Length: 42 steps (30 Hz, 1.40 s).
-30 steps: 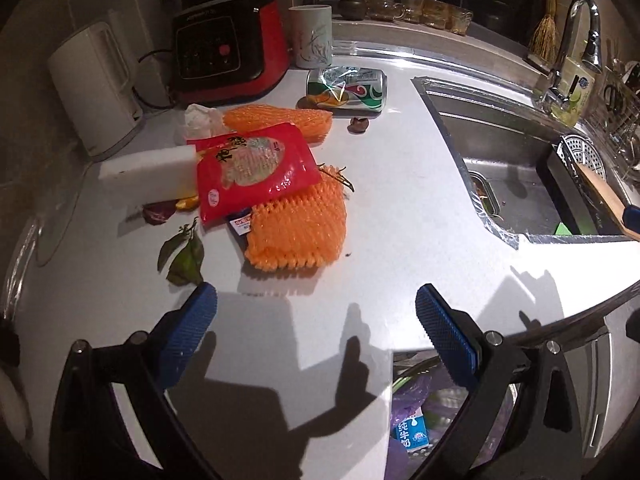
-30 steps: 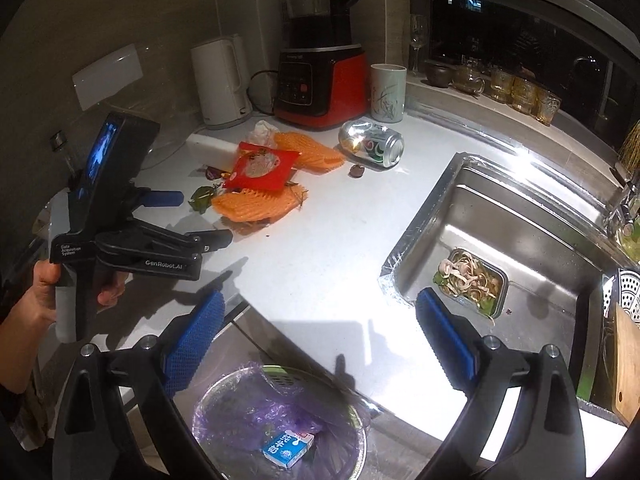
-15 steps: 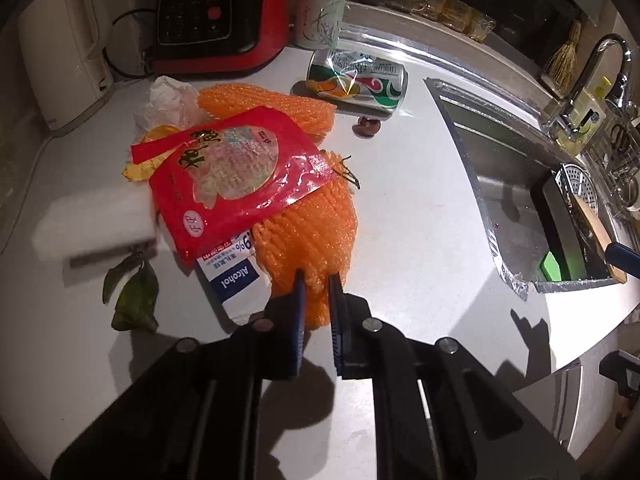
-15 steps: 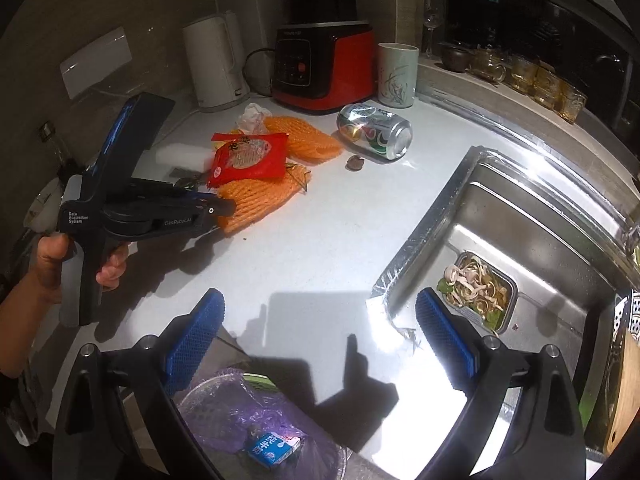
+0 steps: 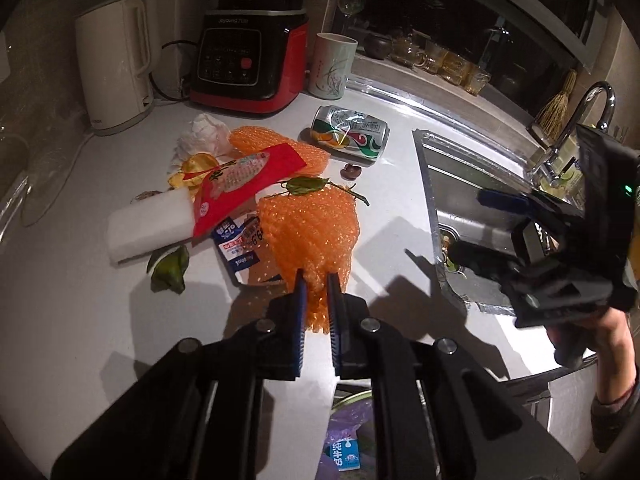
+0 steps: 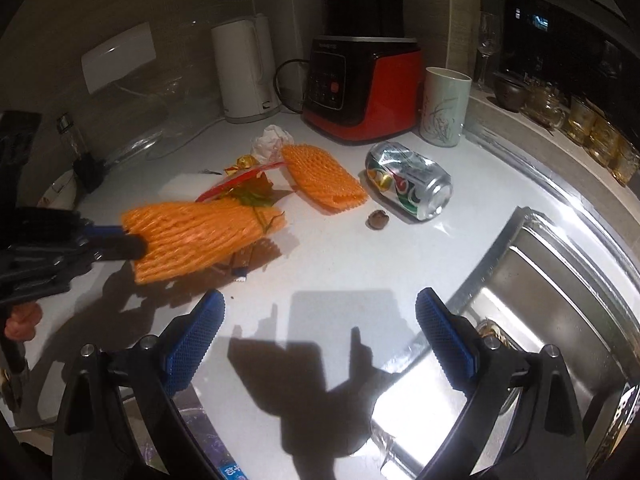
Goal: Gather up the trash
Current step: 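Hold the foam net in the left tool while the right tool grasps the white foam block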
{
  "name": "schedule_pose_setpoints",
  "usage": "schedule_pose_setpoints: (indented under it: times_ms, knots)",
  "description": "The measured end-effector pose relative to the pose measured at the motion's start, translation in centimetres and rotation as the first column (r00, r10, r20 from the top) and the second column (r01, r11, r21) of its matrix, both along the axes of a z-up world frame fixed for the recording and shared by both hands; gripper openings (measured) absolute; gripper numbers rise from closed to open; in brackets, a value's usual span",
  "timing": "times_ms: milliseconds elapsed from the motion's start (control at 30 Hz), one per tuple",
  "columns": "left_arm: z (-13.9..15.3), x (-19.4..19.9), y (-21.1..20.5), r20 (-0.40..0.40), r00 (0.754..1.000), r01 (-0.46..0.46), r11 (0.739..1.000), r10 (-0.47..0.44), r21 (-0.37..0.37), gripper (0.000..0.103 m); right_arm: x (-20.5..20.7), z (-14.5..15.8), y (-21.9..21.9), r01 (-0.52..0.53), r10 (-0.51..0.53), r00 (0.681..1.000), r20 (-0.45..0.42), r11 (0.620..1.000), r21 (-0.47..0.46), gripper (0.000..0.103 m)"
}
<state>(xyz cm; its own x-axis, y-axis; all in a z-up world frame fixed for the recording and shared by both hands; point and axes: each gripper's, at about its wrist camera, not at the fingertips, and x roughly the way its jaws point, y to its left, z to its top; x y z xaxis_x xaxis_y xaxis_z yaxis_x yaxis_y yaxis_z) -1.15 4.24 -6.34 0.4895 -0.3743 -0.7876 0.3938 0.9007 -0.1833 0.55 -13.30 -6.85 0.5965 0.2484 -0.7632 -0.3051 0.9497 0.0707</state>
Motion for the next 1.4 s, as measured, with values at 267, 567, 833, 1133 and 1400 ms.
schedule_pose_setpoints:
  times_ms: [267, 567, 833, 1133, 1400]
  knots:
    - [1.0, -5.2, 4.0, 0.016, 0.992, -0.124, 0.992, 0.124, 0.025, 0.010, 5.3, 1.2, 6.8, -0.236, 0.234, 0.971, 0.048, 0.971, 0.047, 0.096]
    - [0.7, -7.1, 9.4, 0.013, 0.957, -0.291, 0.955, 0.291, 0.062, 0.010, 10.2, -2.3, 19.9, -0.594, 0.603, 0.797, 0.033, 0.792, -0.140, 0.099]
    - [0.2, -7.0, 12.0, 0.007, 0.931, -0.364, 0.929, 0.364, 0.065, 0.010, 15.0, -6.4, 24.5, -0.694, 0.692, 0.718, -0.082, 0.701, -0.166, 0.097]
    - [-0.1, -6.6, 12.9, 0.000, 0.925, -0.379, 0.924, 0.380, 0.056, 0.010, 14.9, -7.6, 25.4, -0.744, 0.733, 0.667, -0.130, 0.646, -0.173, 0.068]
    - [0.1, -6.3, 12.7, 0.002, 0.929, -0.371, 0.928, 0.371, 0.046, 0.010, 14.4, -4.7, 22.1, -0.672, 0.671, 0.740, -0.045, 0.736, -0.075, 0.063]
